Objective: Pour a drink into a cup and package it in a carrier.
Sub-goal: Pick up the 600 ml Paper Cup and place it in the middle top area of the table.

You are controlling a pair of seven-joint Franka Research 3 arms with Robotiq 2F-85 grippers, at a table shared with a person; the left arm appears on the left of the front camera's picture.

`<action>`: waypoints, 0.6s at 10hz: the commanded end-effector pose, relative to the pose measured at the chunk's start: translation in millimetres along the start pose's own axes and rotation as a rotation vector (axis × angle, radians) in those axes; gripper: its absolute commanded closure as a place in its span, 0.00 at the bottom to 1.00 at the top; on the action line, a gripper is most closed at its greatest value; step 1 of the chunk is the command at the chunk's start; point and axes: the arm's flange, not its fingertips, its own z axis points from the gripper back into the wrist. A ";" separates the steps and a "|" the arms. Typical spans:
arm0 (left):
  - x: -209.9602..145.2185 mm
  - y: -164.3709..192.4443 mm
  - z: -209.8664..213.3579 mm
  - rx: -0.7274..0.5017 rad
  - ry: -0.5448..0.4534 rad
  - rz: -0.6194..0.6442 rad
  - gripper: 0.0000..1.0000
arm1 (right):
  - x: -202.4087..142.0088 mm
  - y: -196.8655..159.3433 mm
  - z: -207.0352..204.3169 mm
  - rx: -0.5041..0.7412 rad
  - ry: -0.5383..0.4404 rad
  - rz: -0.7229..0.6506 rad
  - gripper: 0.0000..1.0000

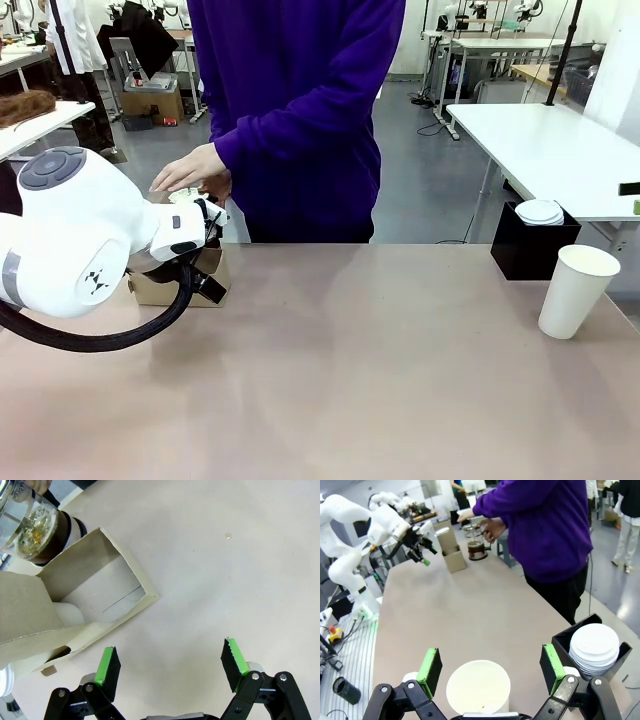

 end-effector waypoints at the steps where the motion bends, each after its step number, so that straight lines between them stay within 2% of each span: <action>1: -0.1 -0.2 0.3 -0.001 -0.001 -0.001 0.00 | -21.0 -4.0 6.4 -0.017 -0.071 0.030 0.00; 3: -0.1 -0.2 0.3 -0.001 -0.001 -0.001 0.00 | -58.4 1.1 23.8 -0.037 -0.190 0.090 0.00; 6: -0.1 -0.2 0.3 -0.001 -0.001 -0.001 0.00 | -108.0 5.1 26.3 -0.053 -0.282 0.146 0.00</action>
